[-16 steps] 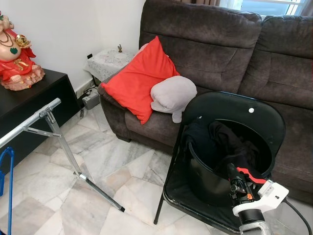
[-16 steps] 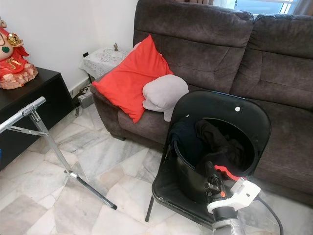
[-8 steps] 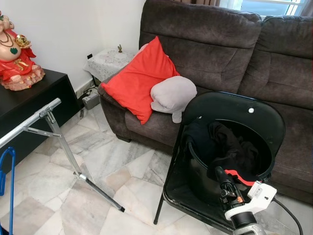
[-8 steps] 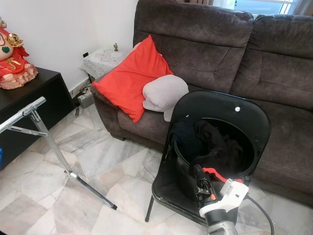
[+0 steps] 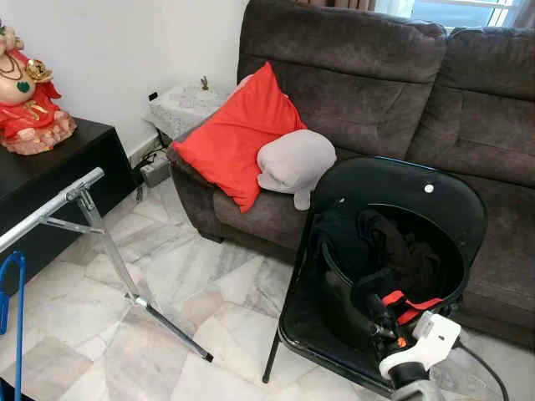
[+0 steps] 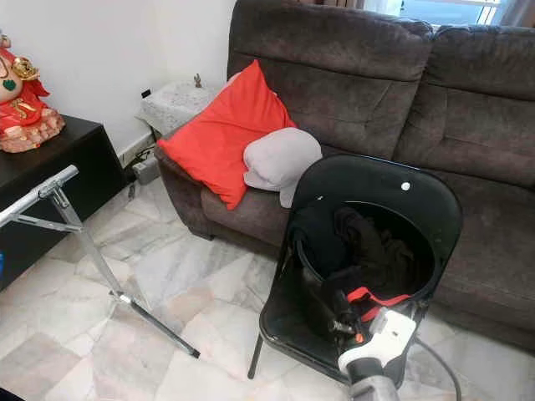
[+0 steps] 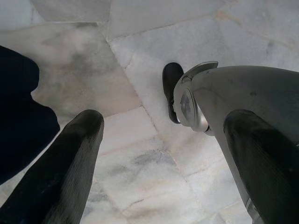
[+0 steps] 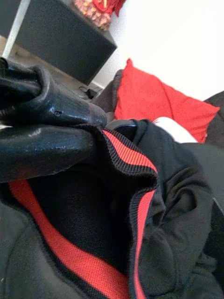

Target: Hang hanger

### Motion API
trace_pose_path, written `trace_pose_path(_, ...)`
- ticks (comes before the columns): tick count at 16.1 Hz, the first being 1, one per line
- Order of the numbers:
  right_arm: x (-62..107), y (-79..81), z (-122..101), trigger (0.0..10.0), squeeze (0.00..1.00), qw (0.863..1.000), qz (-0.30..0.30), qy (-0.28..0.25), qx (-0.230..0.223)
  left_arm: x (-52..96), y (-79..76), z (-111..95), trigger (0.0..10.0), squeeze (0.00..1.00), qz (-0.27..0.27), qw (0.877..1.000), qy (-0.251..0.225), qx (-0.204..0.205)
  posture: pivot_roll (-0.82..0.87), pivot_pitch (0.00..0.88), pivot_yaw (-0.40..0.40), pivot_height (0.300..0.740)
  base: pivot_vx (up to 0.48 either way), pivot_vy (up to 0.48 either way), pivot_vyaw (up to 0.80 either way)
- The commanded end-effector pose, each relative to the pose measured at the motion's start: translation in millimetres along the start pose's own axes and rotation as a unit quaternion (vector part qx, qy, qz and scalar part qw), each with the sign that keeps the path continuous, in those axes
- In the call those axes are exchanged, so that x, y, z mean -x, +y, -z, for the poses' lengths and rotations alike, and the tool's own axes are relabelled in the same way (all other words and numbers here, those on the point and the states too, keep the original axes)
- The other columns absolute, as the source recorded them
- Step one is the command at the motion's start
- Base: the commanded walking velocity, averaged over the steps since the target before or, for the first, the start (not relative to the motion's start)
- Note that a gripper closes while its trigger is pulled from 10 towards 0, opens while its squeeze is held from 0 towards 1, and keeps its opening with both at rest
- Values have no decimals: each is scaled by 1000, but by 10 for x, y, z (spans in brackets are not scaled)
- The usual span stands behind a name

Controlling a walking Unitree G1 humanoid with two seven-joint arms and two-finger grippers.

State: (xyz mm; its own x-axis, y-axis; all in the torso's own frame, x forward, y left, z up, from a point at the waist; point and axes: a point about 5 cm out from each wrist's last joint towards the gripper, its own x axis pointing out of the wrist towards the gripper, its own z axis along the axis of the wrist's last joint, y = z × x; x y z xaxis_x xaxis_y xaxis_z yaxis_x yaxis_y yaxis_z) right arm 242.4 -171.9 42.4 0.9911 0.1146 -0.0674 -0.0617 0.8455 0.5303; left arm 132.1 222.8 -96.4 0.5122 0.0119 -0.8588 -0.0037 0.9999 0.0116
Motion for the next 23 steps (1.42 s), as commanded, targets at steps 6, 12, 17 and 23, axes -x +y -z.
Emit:
trace_pose_path(6,33,10,102,0,0,1000,4,10,7,20,37,65,10000,0,-4,1000,12,-15,9,66,37,740,0,0,0)
trace_pose_path(12,-8,79,-130,0,0,996,25,-56,61,21,36,69,10000,0,-4,1000,12,-16,5,64,35,740,0,0,0)
trace_pose_path(17,193,196,-186,0,0,993,11,-63,102,20,28,70,10000,0,-3,1000,13,-14,1,69,28,740,0,0,0)
trace_pose_path(23,416,256,-272,0,0,988,8,-60,145,17,21,65,10000,0,-2,1000,13,-15,-11,72,23,740,0,0,0)
